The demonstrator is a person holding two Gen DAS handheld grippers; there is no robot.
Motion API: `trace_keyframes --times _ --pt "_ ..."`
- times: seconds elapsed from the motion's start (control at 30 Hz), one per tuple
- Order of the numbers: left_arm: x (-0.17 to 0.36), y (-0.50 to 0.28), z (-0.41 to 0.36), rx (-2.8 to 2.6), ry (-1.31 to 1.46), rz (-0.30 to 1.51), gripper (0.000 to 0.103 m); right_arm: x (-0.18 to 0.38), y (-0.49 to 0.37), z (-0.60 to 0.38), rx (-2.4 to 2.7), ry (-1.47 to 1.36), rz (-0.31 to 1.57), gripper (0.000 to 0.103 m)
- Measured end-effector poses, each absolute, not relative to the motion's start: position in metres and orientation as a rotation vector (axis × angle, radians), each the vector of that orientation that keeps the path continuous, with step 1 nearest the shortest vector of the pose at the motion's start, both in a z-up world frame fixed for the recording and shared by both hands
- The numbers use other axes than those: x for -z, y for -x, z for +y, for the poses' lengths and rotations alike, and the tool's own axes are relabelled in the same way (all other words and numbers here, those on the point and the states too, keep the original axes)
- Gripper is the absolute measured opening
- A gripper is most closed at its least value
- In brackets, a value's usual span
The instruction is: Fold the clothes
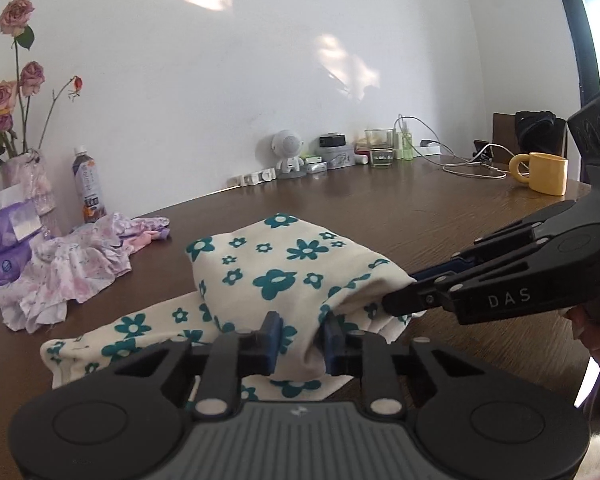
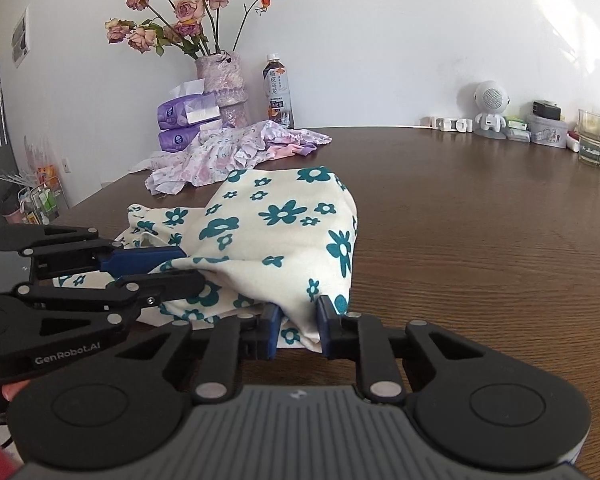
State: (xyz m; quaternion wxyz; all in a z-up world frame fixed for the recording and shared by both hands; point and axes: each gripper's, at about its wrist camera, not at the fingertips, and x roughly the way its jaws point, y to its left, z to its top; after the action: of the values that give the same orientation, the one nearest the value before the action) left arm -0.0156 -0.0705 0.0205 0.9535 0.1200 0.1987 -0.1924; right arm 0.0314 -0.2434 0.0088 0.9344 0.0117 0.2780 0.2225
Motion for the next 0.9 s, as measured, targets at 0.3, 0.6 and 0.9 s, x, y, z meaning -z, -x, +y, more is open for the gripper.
trace_keyframes --times 0.3,0.6,0.9 --pt "-0.016 0.017 -0.066 0.374 -0.21 0.409 0.021 -0.006 -0.029 -0.241 -0.438 -0.048 0.564 0.017" --pt "-0.018 0.02 -0.05 0.361 -0.093 0.394 0.072 -0.005 -0.019 -0.249 -0.414 -0.096 0.506 0.045" --pt "-0.017 0.02 -0.046 0.367 -0.009 0.364 0.091 -0.002 -0.019 -0.249 -0.4 -0.064 0.462 0.058"
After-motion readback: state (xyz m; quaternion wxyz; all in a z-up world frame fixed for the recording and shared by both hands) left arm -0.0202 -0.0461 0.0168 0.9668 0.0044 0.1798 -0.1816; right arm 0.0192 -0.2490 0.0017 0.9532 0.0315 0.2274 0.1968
